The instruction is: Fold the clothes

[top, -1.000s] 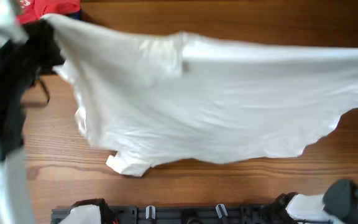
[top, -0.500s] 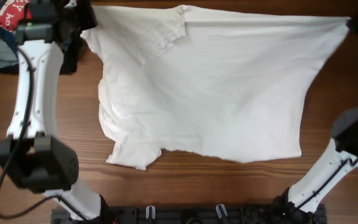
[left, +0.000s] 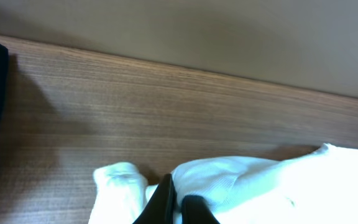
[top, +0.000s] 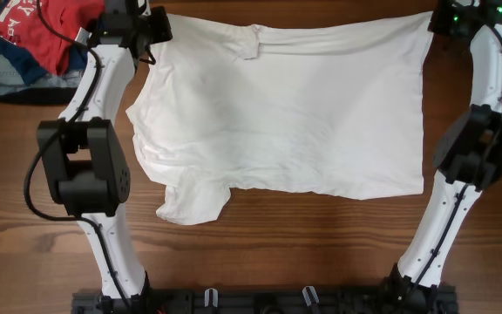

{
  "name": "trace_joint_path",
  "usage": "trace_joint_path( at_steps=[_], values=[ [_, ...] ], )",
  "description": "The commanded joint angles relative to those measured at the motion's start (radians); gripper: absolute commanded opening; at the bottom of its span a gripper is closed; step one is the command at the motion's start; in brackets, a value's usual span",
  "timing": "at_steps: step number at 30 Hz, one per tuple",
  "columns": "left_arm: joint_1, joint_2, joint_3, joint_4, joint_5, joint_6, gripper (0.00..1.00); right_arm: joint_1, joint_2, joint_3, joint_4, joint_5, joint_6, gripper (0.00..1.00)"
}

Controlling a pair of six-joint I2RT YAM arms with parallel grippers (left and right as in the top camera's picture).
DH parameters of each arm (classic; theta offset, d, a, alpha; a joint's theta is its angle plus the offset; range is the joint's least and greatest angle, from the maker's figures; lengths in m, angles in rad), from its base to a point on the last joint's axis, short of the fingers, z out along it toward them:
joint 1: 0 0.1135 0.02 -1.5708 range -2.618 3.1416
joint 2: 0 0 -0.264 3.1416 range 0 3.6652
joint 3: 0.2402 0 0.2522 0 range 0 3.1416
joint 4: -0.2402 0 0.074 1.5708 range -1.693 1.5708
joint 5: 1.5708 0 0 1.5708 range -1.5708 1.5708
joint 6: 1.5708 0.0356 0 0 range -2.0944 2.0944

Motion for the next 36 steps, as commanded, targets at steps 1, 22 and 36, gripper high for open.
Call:
trace_joint_path(
  at_steps=[1, 22, 36],
  values=[
    [0.0, 0.013, 0.005, 0.037, -0.033, 0.008, 0.04, -0.003, 0.045, 0.003, 0.027, 0.026, 0.019, 0.04],
    [-0.147, 0.013, 0.005, -0.177, 0.084, 0.436, 1.0, -0.002, 0.063, 0.003, -0.048, 0.029, 0.031, 0.04],
    [-0.185, 0.082, 0.005, -0.233, -0.057, 0.415, 0.89, -0.002, 0.063, 0.003, -0.105, 0.029, 0.015, 0.04]
  ],
)
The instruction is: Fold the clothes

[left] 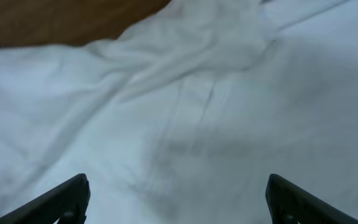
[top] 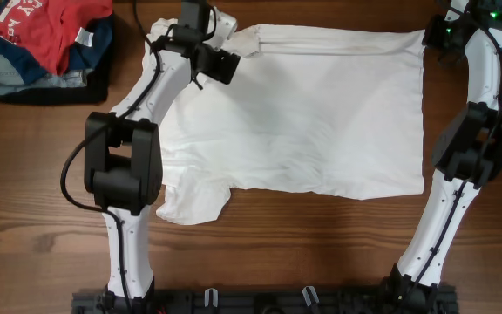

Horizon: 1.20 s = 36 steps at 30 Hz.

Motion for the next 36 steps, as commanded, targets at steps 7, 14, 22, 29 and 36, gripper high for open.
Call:
trace_joint_path(
  at_steps=[7, 14, 22, 29, 36],
  values=[
    [0.065, 0.024, 0.002, -0.045, 0.034, -0.08, 0.72, -0.001, 0.024, 0.003, -0.015, 0.013, -0.003, 0.04],
    [0.065, 0.026, -0.001, -0.077, 0.051, -0.133, 0.49, -0.001, 0.024, 0.003, -0.019, 0.013, -0.003, 0.04],
    [0.064, 0.077, -0.002, -0.056, 0.052, -0.303, 0.45, -0.001, 0.024, 0.003, -0.029, 0.013, -0.002, 0.04],
    [0.064, 0.089, -0.002, -0.006, 0.054, -0.4, 0.46, -0.001, 0.024, 0.003, -0.03, 0.013, -0.002, 0.04],
    [0.055, 0.09, -0.002, 0.0, 0.054, -0.428, 0.36, -0.001, 0.024, 0.003, -0.029, 0.013, 0.0, 0.04]
  ],
)
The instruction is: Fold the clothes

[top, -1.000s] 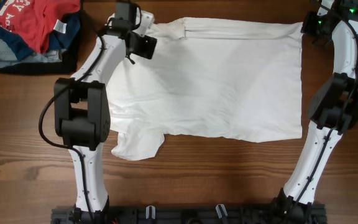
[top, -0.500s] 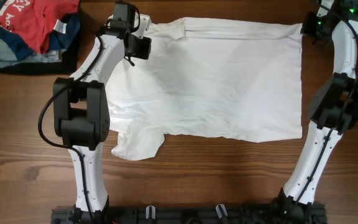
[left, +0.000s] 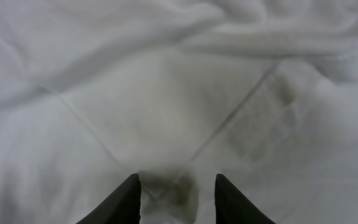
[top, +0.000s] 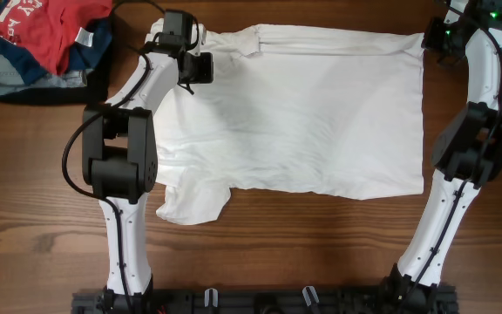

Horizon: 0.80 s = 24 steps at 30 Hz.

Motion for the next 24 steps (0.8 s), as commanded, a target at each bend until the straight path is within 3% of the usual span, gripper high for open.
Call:
trace_joint_path(
  at_steps=[1, 16, 20, 24],
  values=[
    [-0.01, 0.006, 0.0, -0.001, 0.012, -0.029, 0.36, -0.001, 0.024, 0.003, -0.001, 0.01, 0.0, 0.05],
    [-0.011, 0.039, -0.001, -0.016, 0.008, -0.03, 0.33, -0.002, 0.024, 0.003, 0.0, 0.01, 0.0, 0.04],
    [-0.011, 0.039, 0.0, -0.003, 0.008, -0.03, 0.28, -0.002, 0.024, 0.003, 0.0, 0.01, 0.0, 0.04],
    [-0.011, 0.039, 0.0, 0.008, 0.008, -0.03, 0.13, -0.002, 0.024, 0.003, 0.0, 0.01, 0.0, 0.04]
  ],
)
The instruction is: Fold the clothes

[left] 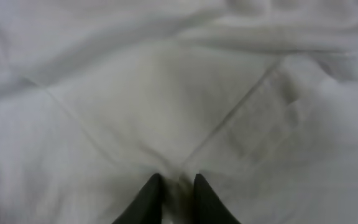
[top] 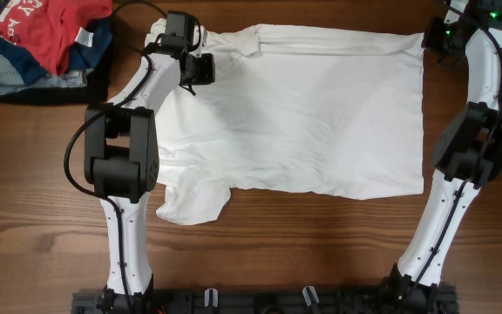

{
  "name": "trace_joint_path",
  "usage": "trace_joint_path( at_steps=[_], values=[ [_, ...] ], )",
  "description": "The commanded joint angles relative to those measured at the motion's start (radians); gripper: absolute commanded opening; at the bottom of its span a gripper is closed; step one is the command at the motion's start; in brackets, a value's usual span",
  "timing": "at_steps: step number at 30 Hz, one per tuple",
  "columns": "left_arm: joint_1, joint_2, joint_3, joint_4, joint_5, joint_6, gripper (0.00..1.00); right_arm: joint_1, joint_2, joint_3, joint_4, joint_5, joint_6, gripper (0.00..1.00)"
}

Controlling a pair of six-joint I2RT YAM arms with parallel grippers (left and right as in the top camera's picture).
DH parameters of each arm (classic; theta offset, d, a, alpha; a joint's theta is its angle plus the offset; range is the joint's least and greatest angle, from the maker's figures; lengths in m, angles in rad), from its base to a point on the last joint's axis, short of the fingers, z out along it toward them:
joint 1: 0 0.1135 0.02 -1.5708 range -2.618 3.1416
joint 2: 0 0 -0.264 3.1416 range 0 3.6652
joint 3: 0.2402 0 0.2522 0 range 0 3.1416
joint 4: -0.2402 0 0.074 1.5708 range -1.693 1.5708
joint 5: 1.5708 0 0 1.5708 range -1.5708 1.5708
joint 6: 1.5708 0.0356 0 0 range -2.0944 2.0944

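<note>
A white T-shirt lies spread flat on the wooden table, with one sleeve sticking out at the near left. My left gripper sits on the shirt's far left part, beside the collar. In the left wrist view, the left gripper is shut, pinching a small ridge of white fabric where seams cross. My right gripper rests at the shirt's far right corner; its jaws are too small to read.
A pile of clothes, red on top of blue and dark pieces, lies at the far left corner. Both arm bases stand at the near edge, one on each side of the shirt.
My left gripper's fingers stood apart on the fabric; now they are shut on a pinch of it. The arm, the shirt and the right arm have not visibly moved.
First my left gripper was shut on the shirt's far left edge beside the clothes pile. Then it hung wide open over the shirt near the collar. Then it was further left, fingers half open against the fabric, and now it is shut on it.
</note>
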Motion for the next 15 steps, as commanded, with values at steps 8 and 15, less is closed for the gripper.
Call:
trace_joint_path(
  at_steps=[8, 15],
  values=[
    [-0.005, 0.025, 0.001, 0.032, 0.008, -0.007, 0.04, -0.002, 0.024, 0.003, -0.001, 0.01, 0.0, 0.04],
    [-0.002, -0.055, 0.061, 0.023, -0.013, -0.007, 0.04, -0.003, 0.019, 0.005, -0.001, 0.006, -0.003, 0.04]
  ],
)
